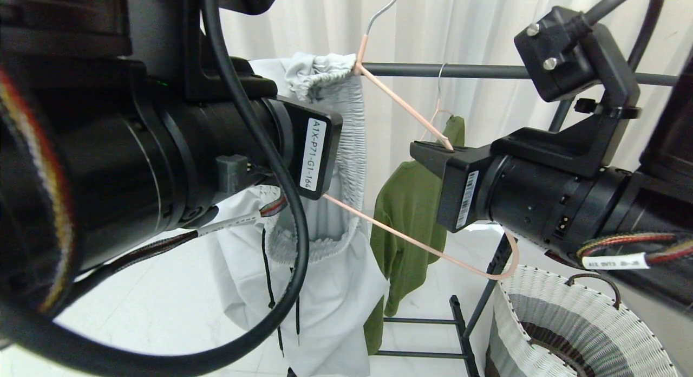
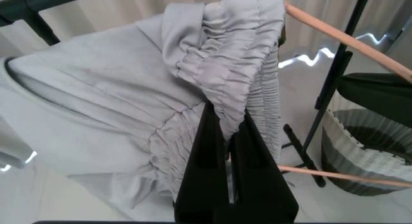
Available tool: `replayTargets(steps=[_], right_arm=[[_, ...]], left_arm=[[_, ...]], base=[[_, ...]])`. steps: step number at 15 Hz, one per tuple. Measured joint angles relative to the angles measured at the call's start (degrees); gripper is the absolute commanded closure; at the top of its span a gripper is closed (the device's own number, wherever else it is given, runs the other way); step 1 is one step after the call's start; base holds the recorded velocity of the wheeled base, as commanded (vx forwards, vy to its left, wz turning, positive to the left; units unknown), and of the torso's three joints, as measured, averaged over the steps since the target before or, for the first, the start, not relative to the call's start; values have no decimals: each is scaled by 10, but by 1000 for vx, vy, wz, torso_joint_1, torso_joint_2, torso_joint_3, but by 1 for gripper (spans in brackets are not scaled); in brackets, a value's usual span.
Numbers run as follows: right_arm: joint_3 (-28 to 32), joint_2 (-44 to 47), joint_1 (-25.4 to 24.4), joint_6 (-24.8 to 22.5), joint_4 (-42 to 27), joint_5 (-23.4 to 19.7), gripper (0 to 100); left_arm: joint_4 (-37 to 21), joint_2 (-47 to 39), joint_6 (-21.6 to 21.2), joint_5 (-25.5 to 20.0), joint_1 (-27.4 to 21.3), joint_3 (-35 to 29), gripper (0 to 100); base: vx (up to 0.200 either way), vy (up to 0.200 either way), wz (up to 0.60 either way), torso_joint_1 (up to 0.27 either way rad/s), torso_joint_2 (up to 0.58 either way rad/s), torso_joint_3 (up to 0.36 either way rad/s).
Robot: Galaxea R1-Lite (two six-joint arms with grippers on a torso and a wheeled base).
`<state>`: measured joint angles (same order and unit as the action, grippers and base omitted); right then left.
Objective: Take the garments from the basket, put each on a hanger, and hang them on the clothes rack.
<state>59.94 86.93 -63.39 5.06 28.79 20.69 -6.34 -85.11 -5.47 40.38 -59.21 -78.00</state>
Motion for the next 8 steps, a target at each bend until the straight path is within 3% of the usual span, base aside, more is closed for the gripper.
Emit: replayTargets(steps=[5, 6, 8], right_arm=[[-26, -9, -4, -22, 14, -5, 100], [-26, -10, -5, -28, 15, -5, 100], [-27, -11, -5, -34, 15, -5, 100]], left_arm=[[0, -1, 2, -1, -1, 1, 100], [0, -1, 2, -1, -1, 1, 0], [1, -1, 2, -1, -1, 5, 0]], base=[[0, 0, 0, 0, 0, 0], [0, 0, 0, 0, 0, 0], [0, 0, 0, 0, 0, 0]])
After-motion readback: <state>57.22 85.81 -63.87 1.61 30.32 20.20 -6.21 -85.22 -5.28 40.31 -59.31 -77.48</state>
